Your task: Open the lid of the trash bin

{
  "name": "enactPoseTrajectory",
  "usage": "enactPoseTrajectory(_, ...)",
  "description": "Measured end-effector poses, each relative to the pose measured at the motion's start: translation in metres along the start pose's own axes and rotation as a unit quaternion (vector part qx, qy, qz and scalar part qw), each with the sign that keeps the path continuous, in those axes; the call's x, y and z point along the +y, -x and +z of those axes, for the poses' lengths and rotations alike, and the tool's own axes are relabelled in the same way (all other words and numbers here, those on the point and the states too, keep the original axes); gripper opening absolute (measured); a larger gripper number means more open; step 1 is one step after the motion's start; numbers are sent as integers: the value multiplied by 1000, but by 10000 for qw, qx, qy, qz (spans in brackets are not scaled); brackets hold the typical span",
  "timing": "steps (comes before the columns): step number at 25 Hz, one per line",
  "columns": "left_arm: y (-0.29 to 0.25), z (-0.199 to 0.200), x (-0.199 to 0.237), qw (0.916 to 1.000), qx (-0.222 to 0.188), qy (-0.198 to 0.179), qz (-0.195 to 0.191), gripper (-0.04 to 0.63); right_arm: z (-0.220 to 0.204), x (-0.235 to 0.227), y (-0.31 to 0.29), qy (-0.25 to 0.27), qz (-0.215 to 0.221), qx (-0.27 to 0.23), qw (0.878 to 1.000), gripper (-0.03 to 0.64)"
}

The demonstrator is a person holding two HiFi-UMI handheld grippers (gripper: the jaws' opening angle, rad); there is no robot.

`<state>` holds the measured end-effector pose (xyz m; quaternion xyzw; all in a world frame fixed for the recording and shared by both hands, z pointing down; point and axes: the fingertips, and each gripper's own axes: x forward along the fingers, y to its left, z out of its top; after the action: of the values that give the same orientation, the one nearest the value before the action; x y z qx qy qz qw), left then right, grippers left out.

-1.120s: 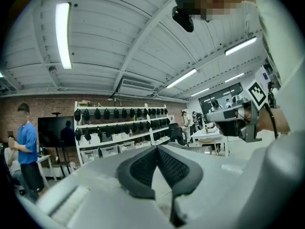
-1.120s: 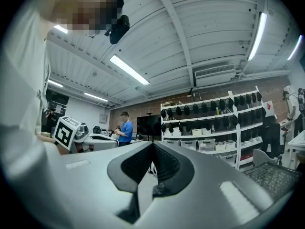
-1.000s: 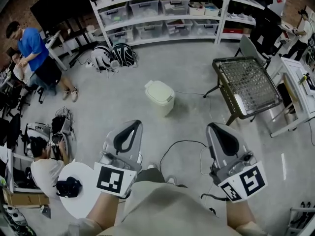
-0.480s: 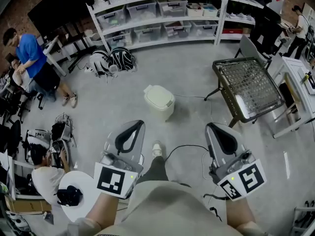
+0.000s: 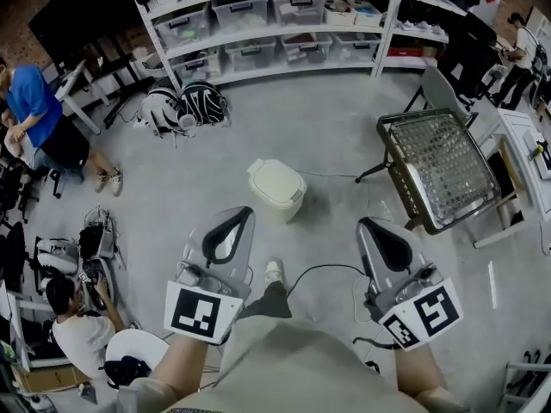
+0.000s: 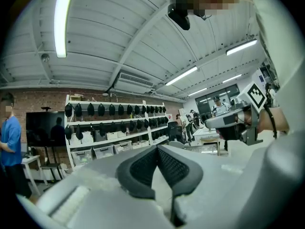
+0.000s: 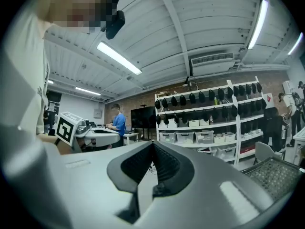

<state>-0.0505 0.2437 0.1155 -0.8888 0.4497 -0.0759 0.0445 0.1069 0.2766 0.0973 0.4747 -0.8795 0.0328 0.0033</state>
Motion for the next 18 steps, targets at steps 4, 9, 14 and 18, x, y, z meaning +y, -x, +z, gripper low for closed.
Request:
enactPoseTrajectory(4,-38,-6,53,9999,12,99,-99,3,0,-14,-67,59,-77,183,9998,3)
enactPoseTrajectory(9,-88,-16,113,9994,113,111,-323,3,8,-39,-147,58,-266,227,9994,3)
enactPoseTrajectory(14,-125,-25,163,9992,148,221,-296,2,12,-62,-205,81,-343,282,9990,3)
enactPoseTrajectory(18,-149,-33,187,9994,160,254,-182,3,7,-80,-230,31,-360,352,9987,3)
